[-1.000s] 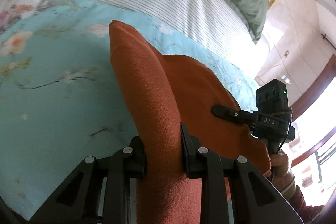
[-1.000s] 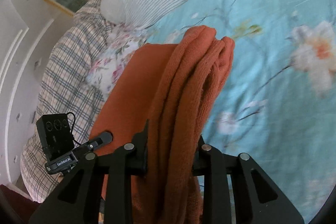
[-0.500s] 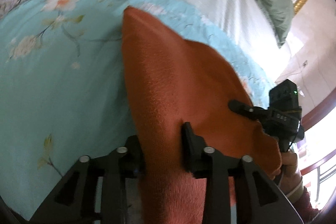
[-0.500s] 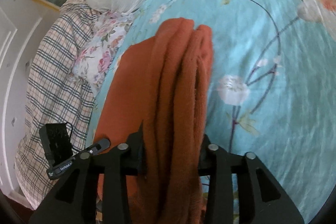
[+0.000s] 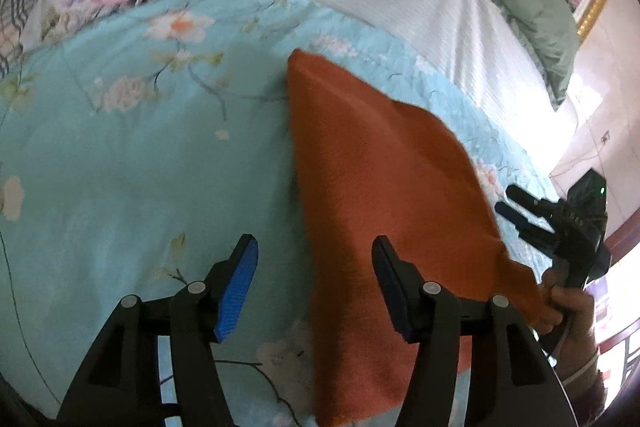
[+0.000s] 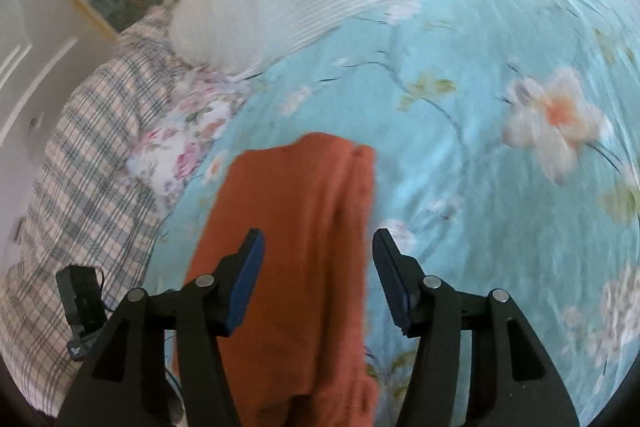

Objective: Fold small clothes

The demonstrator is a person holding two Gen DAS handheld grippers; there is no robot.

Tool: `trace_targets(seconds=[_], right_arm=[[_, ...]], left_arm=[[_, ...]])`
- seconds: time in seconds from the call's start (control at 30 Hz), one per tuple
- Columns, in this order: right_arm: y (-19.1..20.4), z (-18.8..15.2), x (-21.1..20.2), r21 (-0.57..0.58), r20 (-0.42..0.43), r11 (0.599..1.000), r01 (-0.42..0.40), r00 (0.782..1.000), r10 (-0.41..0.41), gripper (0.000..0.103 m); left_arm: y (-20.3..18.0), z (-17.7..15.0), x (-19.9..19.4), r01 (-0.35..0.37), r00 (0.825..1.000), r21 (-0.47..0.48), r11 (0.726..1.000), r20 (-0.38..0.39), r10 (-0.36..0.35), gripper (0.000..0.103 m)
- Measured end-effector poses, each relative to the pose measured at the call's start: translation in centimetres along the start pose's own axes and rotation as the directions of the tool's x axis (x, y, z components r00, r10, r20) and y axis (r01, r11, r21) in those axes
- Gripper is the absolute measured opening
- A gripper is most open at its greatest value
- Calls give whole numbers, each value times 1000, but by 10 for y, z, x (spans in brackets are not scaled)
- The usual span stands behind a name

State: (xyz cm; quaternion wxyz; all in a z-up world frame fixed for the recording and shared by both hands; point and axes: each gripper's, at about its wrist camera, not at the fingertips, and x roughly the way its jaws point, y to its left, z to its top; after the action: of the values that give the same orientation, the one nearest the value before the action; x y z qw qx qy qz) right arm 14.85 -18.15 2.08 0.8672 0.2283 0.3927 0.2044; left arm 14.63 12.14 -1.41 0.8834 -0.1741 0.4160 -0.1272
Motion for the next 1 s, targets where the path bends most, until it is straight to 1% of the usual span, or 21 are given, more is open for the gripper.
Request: trace_targets(seconds=[0.1,0.2,0.23,0.3,0.33,0.4,0.5,0.57,0.6,0.67,0.73,0.77,0.87,0.9,1.0], right_arm=[[5,1,18,-22,-49,1000,5,999,-6,55],[-3,1,40,-8,-110,999,34,993,-35,52],[-7,2,48,4,-123,999,39,992,-38,48],[-13,5,55,22,-130,999,29,991,-26,28],[-13,8,55,26,-125,999,20,992,-16,12],[-6,15,48,19,-91,1000,-16,996,18,12],[7,19,22,1,2,997,-74,997,74,12],[4,16,10,10,45,996,-84,996,83,12],[-1,13,10,23,46,998,-64,997,63,12],[-19,4,22,67,0,998,-13,1000,13,12],[-36,-6,36,109,-32,994,9,999,-6,11],[-40,-8,40,113,-40,993,19,999,-14,11],[-46,-12,48,120,-45,992,35,999,-30,11],[-47,-11,47,119,-45,992,38,998,-33,11],[-44,-10,46,93,-51,994,58,997,-53,11]], left_arm=[[-15,2,-7,31,999,52,998,18,-32,59],[-30,1,-8,43,999,99,994,20,-45,59],[-34,0,-8,44,999,113,993,17,-46,59],[-40,-2,-4,52,999,135,989,3,-53,59],[-42,-2,-2,57,998,142,988,-6,-57,59],[-46,-3,2,61,998,158,985,-21,-59,59],[-52,2,5,75,997,181,981,-34,-70,59],[-57,8,4,88,996,196,977,-29,-84,59],[-59,11,3,96,995,205,974,-24,-94,59],[-63,13,4,125,992,218,968,-25,-123,59],[-64,12,11,154,988,222,963,-48,-147,59],[-63,9,18,141,990,220,965,-53,-132,58],[-58,3,39,110,992,211,971,-85,-94,53],[-57,2,43,101,993,211,972,-83,-85,52],[-57,0,46,97,994,214,972,-79,-82,52]])
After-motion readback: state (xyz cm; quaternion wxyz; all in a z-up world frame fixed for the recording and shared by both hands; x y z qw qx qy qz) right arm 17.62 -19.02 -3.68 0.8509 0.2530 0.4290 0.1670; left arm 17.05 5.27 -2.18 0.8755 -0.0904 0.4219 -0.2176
